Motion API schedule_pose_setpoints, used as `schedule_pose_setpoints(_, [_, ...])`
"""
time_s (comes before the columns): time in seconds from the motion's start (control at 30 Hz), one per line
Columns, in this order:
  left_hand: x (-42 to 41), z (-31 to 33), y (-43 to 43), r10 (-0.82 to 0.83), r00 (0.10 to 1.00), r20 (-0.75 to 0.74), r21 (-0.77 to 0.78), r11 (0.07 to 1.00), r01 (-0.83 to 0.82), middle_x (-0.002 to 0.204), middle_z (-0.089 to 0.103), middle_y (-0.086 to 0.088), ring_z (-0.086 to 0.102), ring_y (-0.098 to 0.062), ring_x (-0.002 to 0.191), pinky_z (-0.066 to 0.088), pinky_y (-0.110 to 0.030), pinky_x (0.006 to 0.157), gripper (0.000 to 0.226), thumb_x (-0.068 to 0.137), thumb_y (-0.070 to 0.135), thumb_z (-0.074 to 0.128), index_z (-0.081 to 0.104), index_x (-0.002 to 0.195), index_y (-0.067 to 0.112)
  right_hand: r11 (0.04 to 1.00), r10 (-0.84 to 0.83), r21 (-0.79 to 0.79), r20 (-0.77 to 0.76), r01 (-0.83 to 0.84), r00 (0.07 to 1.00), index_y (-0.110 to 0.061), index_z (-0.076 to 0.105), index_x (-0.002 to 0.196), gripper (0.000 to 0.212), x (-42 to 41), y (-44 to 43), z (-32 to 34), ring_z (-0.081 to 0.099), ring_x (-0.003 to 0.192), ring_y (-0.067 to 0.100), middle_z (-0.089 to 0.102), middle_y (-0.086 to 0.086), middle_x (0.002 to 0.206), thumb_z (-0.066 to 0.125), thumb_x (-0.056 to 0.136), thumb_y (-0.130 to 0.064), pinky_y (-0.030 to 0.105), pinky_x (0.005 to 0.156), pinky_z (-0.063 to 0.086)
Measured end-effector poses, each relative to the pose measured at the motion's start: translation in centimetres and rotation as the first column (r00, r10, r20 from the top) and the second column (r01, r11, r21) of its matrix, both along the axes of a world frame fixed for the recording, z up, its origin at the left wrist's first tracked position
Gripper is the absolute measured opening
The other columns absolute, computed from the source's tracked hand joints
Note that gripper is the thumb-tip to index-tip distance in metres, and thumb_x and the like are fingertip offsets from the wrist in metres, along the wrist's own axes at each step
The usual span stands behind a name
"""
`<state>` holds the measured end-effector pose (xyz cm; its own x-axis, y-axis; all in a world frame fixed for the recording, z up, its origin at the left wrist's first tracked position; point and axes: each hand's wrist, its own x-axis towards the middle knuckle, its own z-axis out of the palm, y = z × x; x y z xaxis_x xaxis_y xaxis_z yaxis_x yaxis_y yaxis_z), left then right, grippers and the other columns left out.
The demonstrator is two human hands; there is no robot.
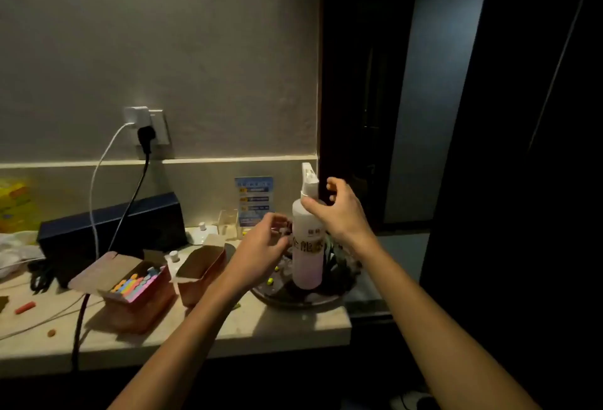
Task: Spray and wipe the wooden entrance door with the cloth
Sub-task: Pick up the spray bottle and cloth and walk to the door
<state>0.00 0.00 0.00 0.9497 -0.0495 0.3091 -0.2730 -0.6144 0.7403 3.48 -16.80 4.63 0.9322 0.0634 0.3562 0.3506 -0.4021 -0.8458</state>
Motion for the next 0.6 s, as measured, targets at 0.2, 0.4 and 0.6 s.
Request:
schedule_pose_setpoints(0.2, [5.3, 0.3, 1.8, -0.050, 0.996, 0.070, 0.137, 0.990, 0.040, 0.104, 0.072, 0.005, 0.066, -0.011, 0.098, 0.054, -0.032, 0.086, 0.018, 0.095, 0.012, 0.056, 0.069, 0.104, 0.020, 1.000, 0.025, 0.003, -0.037, -0.025, 0.999, -0.020, 0.064, 0.106, 0.029, 3.7, 2.3, 0.0, 0.066, 0.096, 0.019, 0.069, 0.001, 0.098, 0.075, 0.079, -0.026, 0.044, 0.089, 0.055])
schedule_pose_setpoints(0.4, [10.1, -1.1, 1.6, -0.164, 0.986, -0.038, 0.240, 0.956, 0.169, 0.111, 0.073, 0.002, 0.066, -0.012, 0.101, 0.047, -0.024, 0.081, 0.025, 0.092, 0.009, 0.059, 0.069, 0.113, 0.020, 0.977, -0.160, 0.151, 0.060, 0.149, 0.985, -0.012, 0.066, 0.078, 0.002, 2.6, 3.5, -0.5, 0.066, 0.074, 0.021, 0.066, 0.005, 0.075, 0.065, 0.077, -0.014, 0.044, 0.072, 0.056])
schedule_pose_setpoints(0.6, [14.0, -3.4, -0.6, -0.191, 0.951, -0.243, 0.551, 0.780, 0.297, 0.161, 0.025, -0.016, 0.030, -0.045, 0.143, 0.033, -0.055, 0.114, 0.072, 0.086, 0.054, 0.068, 0.035, 0.149, 0.043, 0.931, -0.236, 0.323, 0.169, 0.172, 0.957, -0.015, 0.068, 0.082, 0.006, -1.9, 0.7, 3.1, 0.071, 0.076, 0.029, 0.069, 0.011, 0.082, 0.066, 0.077, -0.012, 0.048, 0.072, 0.060])
